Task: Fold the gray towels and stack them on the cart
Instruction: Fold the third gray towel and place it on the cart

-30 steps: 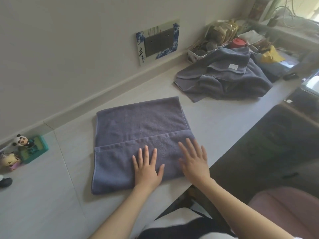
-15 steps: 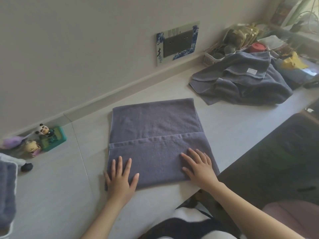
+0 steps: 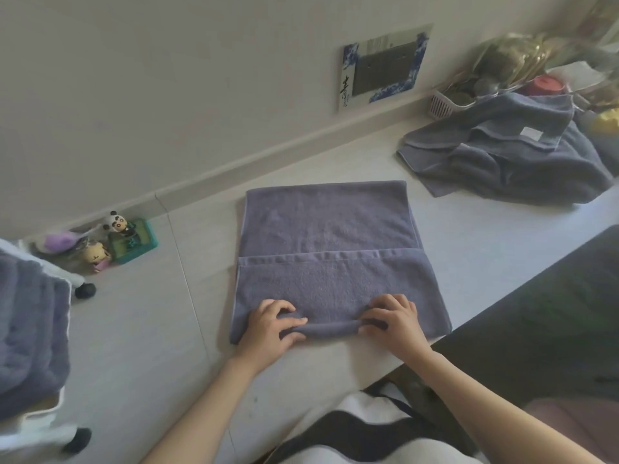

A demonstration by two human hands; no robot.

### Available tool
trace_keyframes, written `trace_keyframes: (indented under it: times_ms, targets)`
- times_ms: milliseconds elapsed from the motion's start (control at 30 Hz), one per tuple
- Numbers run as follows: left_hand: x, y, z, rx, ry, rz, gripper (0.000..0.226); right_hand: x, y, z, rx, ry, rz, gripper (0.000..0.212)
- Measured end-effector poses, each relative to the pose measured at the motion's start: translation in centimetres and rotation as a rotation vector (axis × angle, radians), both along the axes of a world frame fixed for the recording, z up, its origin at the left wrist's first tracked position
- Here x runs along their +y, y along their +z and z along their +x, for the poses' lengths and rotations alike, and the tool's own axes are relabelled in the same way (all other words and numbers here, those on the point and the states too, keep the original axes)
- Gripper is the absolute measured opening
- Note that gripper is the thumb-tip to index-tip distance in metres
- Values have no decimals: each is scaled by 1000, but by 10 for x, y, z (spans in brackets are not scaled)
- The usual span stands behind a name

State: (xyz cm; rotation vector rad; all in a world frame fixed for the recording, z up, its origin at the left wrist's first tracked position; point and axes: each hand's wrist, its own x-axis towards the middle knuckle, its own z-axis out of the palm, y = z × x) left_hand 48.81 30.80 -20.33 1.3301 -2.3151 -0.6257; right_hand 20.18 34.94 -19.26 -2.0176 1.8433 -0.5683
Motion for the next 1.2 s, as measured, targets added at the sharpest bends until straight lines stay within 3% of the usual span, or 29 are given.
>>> trace_keyframes:
  times_ms: [100, 200, 267, 367, 500, 633, 800, 967, 1100, 1200]
  targets:
    - [-10, 9, -4, -36, 10, 12, 35, -5, 5, 0, -21, -13, 27, 43]
    - [-18, 31, -8, -143, -24, 276, 47, -15, 27, 2, 35, 40, 210, 33]
    - [-24, 46, -13, -245, -79, 449, 34, -23, 49, 1, 94, 113, 415, 19]
    - [-28, 70, -16, -286, -158, 705, 33, -34, 81, -2, 156, 243, 664, 28]
    - [-52, 112, -13, -232, -213, 857, 40, -63, 120, -10, 176, 357, 774, 29]
    - [-101, 145, -10, -259, -182, 807, 41, -116, 147, -11, 191, 350, 671, 35]
    - [-160, 161, -25, -370, -17, 661, 30, -185, 139, -3, 266, 260, 538, 34]
    - [-198, 121, -42, -481, 188, 498, 38, -224, 101, 6, 286, 94, 391, 41]
    - [-197, 74, -45, -561, 265, 377, 41, -231, 70, 4, 396, 155, 425, 56]
    - [-185, 52, -47, -561, 327, 151, 39, -223, 57, 7, 455, 136, 340, 55]
